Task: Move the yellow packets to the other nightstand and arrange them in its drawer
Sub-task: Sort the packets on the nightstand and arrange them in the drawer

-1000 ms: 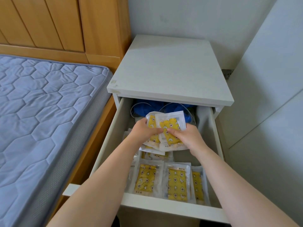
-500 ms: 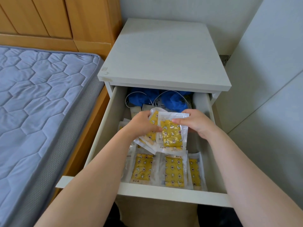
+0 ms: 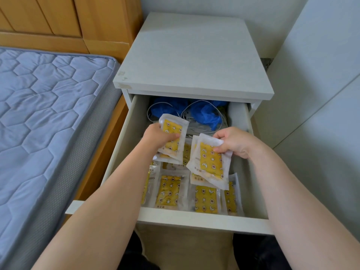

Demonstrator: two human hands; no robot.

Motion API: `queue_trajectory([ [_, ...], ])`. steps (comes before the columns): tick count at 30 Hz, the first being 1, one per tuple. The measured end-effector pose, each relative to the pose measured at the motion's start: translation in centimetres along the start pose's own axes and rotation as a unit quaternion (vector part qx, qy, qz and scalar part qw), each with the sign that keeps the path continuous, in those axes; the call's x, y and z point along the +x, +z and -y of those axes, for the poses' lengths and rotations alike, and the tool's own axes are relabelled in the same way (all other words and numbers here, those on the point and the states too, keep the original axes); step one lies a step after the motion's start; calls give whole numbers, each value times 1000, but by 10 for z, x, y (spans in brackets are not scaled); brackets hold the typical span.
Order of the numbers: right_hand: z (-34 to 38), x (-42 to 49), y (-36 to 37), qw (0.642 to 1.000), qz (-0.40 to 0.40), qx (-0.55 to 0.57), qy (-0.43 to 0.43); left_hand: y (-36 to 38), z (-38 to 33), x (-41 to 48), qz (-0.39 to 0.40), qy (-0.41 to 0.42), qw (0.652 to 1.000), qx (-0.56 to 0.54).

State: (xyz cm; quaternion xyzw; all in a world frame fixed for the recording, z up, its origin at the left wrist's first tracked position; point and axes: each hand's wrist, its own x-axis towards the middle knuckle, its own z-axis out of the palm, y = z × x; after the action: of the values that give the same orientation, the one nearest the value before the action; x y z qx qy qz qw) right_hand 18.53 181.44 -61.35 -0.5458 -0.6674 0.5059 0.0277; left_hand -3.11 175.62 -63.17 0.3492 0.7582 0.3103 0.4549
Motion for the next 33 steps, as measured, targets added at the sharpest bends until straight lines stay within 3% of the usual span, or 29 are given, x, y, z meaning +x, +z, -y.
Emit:
queue_trajectory([
  [2,1,-1,9,996,53,-76,15,0,1,0,14,-15,1000,-14],
  [5,5,-4,33,947,97,-303,51,1,1,-1,53,-26,998,-21],
  [9,7,-1,54,916,123,-374,84,2,-2,-3,100,-50,993,-38],
  [16,13,-6,69,856,128,-497,61,3,-6,-2,87,-92,987,-103],
  [19,11,-5,69,846,135,-510,69,3,-4,-1,92,-78,988,-96],
  [21,13,-7,64,854,152,-492,73,3,-3,0,96,-62,989,-88],
  [23,11,-7,53,893,125,-428,61,4,-2,0,97,-41,992,-65],
  [25,10,-6,38,944,-14,-330,20,4,-2,0,110,-11,994,-22],
  [27,7,0,26,960,-182,-209,-34,6,-3,-2,134,24,990,23],
  [28,7,2,21,966,-214,-134,-57,6,-4,-4,147,42,987,42],
  [30,8,2,17,982,-170,-12,-83,8,-7,-7,171,70,980,71],
  [33,10,-1,17,994,-63,24,-85,10,-9,-11,193,96,972,93],
])
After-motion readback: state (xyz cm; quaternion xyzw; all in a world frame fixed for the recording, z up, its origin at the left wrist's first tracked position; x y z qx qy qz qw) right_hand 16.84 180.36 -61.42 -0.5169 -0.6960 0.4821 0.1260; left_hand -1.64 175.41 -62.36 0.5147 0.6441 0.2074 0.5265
